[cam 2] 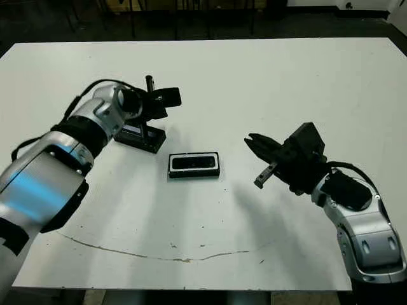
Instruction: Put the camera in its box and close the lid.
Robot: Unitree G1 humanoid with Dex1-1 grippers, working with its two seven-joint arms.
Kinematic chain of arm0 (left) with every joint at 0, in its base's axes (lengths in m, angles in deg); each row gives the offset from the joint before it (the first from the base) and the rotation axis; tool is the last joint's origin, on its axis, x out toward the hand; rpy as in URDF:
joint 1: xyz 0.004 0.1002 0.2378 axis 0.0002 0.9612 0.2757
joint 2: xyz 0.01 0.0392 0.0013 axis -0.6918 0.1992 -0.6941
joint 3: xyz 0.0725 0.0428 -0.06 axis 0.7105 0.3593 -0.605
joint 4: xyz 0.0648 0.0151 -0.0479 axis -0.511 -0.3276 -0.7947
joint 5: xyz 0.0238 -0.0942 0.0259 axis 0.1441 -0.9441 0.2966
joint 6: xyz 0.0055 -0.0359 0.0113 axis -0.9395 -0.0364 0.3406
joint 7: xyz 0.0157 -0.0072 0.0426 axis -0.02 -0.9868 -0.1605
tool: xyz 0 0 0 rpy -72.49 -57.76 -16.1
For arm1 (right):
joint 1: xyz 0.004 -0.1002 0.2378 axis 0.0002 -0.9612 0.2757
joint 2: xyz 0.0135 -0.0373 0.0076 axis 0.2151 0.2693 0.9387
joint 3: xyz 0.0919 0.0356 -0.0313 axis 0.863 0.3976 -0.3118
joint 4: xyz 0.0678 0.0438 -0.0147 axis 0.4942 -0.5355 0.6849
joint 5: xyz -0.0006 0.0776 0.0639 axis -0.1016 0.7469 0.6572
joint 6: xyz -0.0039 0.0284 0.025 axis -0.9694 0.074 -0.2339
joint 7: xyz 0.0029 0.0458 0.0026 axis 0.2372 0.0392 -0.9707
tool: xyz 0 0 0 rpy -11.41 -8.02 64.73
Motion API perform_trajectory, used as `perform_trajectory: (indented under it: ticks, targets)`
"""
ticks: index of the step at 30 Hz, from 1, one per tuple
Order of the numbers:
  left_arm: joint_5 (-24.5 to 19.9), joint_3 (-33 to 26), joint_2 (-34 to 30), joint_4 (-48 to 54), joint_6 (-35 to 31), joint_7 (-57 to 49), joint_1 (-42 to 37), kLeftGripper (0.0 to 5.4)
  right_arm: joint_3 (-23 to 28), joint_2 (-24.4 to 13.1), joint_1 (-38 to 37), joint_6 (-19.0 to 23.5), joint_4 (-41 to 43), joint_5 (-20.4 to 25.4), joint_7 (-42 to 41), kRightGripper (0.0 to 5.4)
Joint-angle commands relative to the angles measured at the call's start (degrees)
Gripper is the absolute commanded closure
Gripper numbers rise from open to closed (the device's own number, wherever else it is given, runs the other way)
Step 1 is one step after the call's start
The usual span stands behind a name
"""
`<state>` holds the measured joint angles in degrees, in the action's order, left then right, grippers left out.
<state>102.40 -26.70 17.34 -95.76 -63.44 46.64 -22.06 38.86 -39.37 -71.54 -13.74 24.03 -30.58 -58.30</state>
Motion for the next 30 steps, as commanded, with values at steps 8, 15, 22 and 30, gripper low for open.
perform_trajectory:
  ticks: [8,15,22,30]
  targets:
    - [4.5,2.4,0.9,-2.9,-2.1,10.2,-1.7,5.4,-1.4,-1.2,-2.2,1.4,1.7,-0.7,1.2,5.38]
    - [8.3,5.0,2.6,-3.5,-3.7,15.0,-3.7,5.4,-0.9,-0.7,-3.1,2.6,2.0,0.3,1.5,5.38]
    - [11.2,7.0,3.9,-3.8,-6.5,19.3,-5.5,5.4,-1.7,-0.9,-4.0,-0.6,1.3,-2.0,1.8,5.38]
    - [13.2,8.5,3.3,-3.0,-3.4,22.4,-6.5,5.4,-1.9,-0.7,-4.0,-0.4,0.9,-1.9,2.0,5.38]
